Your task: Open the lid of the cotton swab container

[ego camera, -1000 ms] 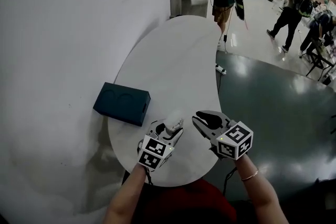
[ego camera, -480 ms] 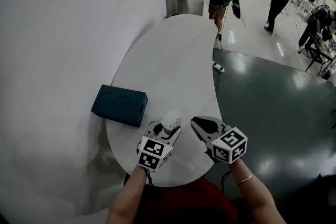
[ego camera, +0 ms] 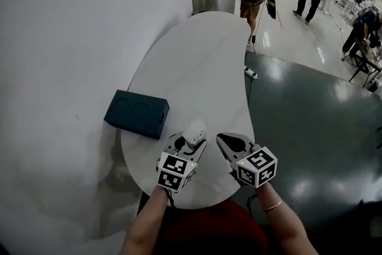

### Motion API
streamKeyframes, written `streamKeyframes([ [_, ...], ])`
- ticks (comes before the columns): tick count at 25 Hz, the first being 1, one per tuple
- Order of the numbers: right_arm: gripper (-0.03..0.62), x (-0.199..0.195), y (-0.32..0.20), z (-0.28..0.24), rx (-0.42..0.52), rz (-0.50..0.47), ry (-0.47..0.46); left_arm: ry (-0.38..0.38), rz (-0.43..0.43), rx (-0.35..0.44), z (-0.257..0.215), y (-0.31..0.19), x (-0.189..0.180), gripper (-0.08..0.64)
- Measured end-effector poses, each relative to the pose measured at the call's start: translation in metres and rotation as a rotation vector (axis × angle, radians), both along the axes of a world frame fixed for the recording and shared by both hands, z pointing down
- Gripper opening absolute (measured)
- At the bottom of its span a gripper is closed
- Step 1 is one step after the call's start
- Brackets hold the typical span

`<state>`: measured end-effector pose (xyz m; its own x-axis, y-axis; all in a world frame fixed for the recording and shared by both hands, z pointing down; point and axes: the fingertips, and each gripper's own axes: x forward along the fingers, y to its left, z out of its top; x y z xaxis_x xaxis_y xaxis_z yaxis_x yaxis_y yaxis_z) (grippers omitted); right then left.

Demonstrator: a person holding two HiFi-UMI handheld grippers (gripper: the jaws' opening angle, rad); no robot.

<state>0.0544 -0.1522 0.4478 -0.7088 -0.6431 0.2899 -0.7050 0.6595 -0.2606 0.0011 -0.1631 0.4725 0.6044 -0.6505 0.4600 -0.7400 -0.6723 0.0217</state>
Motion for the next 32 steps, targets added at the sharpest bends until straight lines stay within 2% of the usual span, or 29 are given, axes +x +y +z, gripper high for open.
streamKeyframes([
  [9, 0.015, -0.002, 0.009, 0.011, -0.018, 0.0, -0.006, 0.007, -0.026, -0.01, 0.003, -0.001, -0.002, 0.216],
  [14, 0.015, 0.0, 0.007, 0.013, -0.003, 0.008, 0.02, 0.016, -0.042, -0.017, 0.002, -0.002, -0.002, 0.216],
  [32, 0.015, 0.002, 0.008, 0.015, 0.005, 0.019, 0.029, 0.01, -0.072, -0.016, 0.007, -0.002, -0.007, 0.216],
])
